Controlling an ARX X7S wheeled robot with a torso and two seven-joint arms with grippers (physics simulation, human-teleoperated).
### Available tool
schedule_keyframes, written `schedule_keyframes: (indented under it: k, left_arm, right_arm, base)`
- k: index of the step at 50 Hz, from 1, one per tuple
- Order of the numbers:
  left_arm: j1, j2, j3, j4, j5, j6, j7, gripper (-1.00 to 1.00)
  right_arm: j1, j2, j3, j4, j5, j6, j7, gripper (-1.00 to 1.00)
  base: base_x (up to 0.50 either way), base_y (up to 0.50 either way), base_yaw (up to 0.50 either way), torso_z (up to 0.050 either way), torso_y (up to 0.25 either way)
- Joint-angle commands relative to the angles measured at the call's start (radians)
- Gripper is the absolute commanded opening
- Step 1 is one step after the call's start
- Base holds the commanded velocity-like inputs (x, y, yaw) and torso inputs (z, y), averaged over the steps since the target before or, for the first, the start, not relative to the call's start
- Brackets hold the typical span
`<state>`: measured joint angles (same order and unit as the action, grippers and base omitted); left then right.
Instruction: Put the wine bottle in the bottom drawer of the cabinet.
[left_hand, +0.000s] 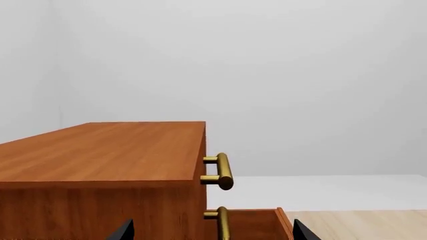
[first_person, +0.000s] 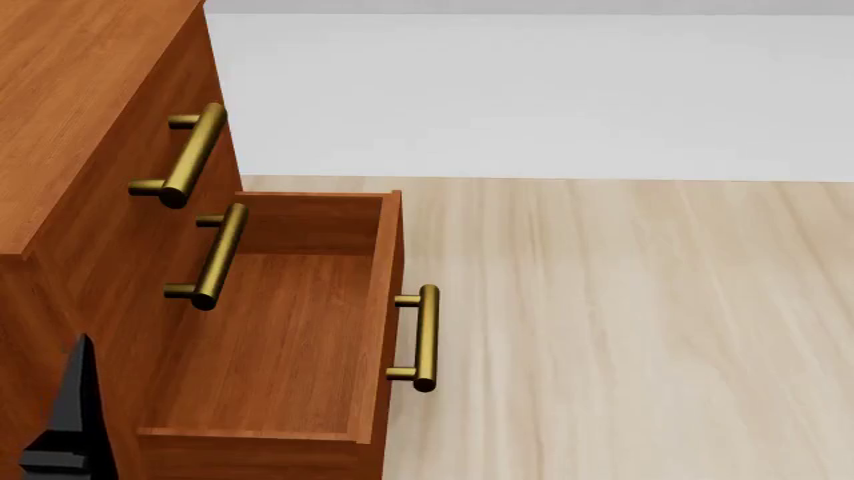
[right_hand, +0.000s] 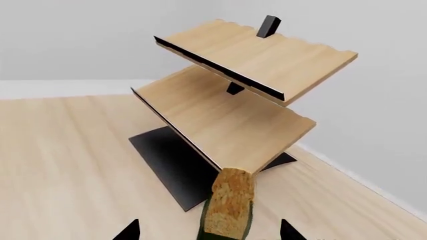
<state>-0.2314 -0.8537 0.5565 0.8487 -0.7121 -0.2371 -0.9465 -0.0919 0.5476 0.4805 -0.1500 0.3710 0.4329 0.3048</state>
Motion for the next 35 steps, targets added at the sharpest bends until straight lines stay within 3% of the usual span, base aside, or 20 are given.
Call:
schedule_keyframes:
  k: [1, 24, 25, 35]
  left_arm:
    - [-0.005, 0.001, 0.001, 0.000, -0.002, -0.004, 0.000, 1.00]
    - [-0.014, 0.007, 0.005, -0.003, -0.006, -0.009, 0.003, 1.00]
    - [-0.013, 0.006, 0.005, -0.003, -0.006, -0.008, 0.003, 1.00]
    - [-0.011, 0.002, 0.002, 0.000, -0.007, -0.008, -0.002, 1.00]
  right_arm:
    - [0.029, 0.010, -0.005, 0.031, 0.008, 0.009, -0.007, 1.00]
    - [0.050, 0.014, -0.008, 0.084, 0.003, -0.027, -0.024, 1.00]
    - [0.049, 0.014, -0.006, 0.084, 0.005, -0.027, -0.024, -1.00]
    - [0.031, 0.019, 0.005, 0.022, 0.029, 0.006, -0.027, -1.00]
  base:
    - [0.00, 0.00, 0.00, 0.000, 0.000]
    - [0.00, 0.00, 0.00, 0.000, 0.000]
    - [0.00, 0.00, 0.00, 0.000, 0.000]
    - [0.00, 0.00, 0.00, 0.000, 0.000]
